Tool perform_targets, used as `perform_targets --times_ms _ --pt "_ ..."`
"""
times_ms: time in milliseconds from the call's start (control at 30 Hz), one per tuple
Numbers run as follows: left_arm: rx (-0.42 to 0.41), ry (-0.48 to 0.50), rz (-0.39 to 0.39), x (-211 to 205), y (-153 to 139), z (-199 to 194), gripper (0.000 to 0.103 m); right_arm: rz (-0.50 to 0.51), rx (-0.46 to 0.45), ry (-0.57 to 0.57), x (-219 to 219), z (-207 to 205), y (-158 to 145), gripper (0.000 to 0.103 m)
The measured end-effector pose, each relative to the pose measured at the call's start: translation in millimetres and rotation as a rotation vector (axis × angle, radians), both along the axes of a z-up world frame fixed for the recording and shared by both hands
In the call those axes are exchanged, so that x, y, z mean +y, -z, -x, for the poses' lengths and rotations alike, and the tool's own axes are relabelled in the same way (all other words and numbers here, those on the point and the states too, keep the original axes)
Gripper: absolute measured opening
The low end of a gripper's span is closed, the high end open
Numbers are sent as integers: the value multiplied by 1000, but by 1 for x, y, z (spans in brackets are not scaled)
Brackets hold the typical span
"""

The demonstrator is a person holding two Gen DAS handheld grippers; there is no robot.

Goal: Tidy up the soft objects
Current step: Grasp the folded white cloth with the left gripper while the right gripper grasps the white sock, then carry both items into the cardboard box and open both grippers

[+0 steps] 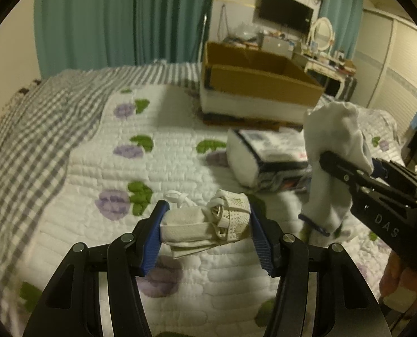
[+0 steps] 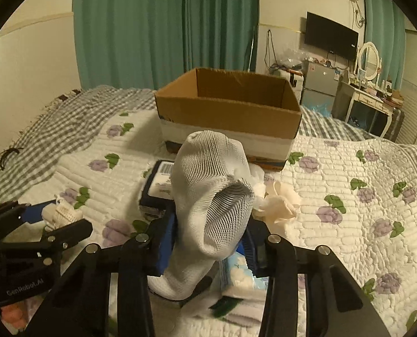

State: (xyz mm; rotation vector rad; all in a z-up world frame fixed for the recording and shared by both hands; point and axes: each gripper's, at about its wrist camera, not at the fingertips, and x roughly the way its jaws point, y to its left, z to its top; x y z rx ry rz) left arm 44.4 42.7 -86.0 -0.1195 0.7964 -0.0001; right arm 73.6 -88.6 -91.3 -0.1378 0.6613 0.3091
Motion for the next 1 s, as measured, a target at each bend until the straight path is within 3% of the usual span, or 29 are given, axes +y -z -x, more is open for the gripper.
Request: perform_targets --times_ms 567,733,1000 --pt "-147 21 -65 -14 -90 25 56 -31 -129 -31 -18 36 -83 41" --pt "-202 28 -106 -21 -113 10 56 -34 -163 -36 -25 22 -105 41" --pt "-251 40 -149 -30 -134 -36 56 -50 -205 -33 -35 -33 -135 41"
